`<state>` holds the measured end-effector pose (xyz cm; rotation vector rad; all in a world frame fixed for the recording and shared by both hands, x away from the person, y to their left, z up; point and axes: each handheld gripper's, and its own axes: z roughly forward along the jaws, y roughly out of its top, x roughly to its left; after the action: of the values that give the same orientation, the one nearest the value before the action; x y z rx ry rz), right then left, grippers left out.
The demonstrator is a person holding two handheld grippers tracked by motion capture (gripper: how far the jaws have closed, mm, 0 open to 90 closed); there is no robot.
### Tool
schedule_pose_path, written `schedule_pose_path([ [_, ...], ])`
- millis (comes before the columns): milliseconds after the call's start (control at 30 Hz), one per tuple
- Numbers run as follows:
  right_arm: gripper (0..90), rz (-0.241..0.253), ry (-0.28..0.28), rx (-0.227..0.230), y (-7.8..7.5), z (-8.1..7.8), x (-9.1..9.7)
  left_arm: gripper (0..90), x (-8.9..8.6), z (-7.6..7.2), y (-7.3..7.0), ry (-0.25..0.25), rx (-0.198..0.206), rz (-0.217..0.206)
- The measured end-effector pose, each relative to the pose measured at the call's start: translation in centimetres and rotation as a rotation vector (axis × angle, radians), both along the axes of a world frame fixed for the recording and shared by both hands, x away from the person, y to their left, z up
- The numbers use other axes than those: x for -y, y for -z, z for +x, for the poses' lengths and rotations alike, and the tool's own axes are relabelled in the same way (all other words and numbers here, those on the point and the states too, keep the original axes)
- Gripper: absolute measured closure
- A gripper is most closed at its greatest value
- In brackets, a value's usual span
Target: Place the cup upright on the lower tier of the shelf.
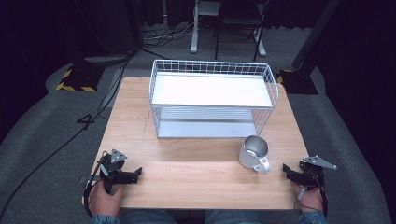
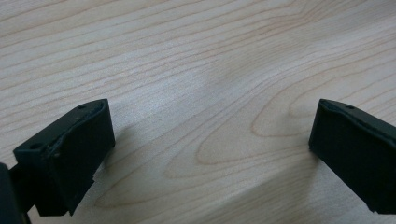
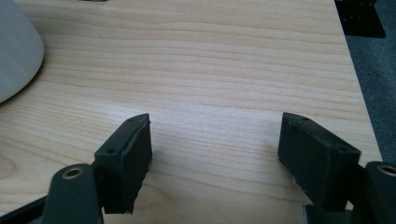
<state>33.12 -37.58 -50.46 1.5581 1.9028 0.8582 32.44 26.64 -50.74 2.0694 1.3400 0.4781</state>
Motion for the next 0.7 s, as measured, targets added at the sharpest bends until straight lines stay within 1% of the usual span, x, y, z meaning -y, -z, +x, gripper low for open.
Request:
schedule_pose_path([
  [367, 26.8, 0.000, 0.002, 0.002, 0.0, 0.0, 0.0, 0.5, 0.0, 0.0, 0.0, 0.000, 0.000, 0.000],
  [400, 27.6, 0.000, 0.003, 0.002, 0.0, 0.0, 0.0, 0.5, 0.0, 0.0, 0.0, 0.000, 0.000, 0.000],
  [433, 31.4, -0.002, 0.007, 0.006, 0.0, -0.1, 0.0, 0.5, 0.0, 0.0, 0.0, 0.000, 0.002, 0.001],
  [467, 31.4, -0.002, 0.007, 0.006, 0.0, -0.1, 0.0, 0.5, 0.0, 0.0, 0.0, 0.000, 0.002, 0.001],
  [500, 33.6, 0.003, 0.013, -0.004, -0.2, -0.2, 0.1, 0.5, 0.0, 0.0, 0.0, 0.000, 0.002, 0.001],
  [567, 33.7, 0.010, 0.013, -0.009, -0.3, -0.2, 0.2, 0.5, 0.0, 0.0, 0.0, 0.000, 0.000, 0.001],
  [600, 34.0, 0.023, 0.013, -0.002, -0.5, -0.4, 0.1, 0.5, 0.0, 0.0, 0.0, 0.000, -0.001, 0.001],
  [633, 34.0, 0.023, 0.013, -0.002, -0.5, -0.4, 0.1, 0.5, 0.0, 0.0, 0.0, 0.000, -0.001, 0.001],
  [700, 34.0, 0.027, -0.003, 0.008, -1.2, -0.8, -0.1, 0.5, 0.0, 0.0, 0.0, 0.001, 0.001, 0.002],
])
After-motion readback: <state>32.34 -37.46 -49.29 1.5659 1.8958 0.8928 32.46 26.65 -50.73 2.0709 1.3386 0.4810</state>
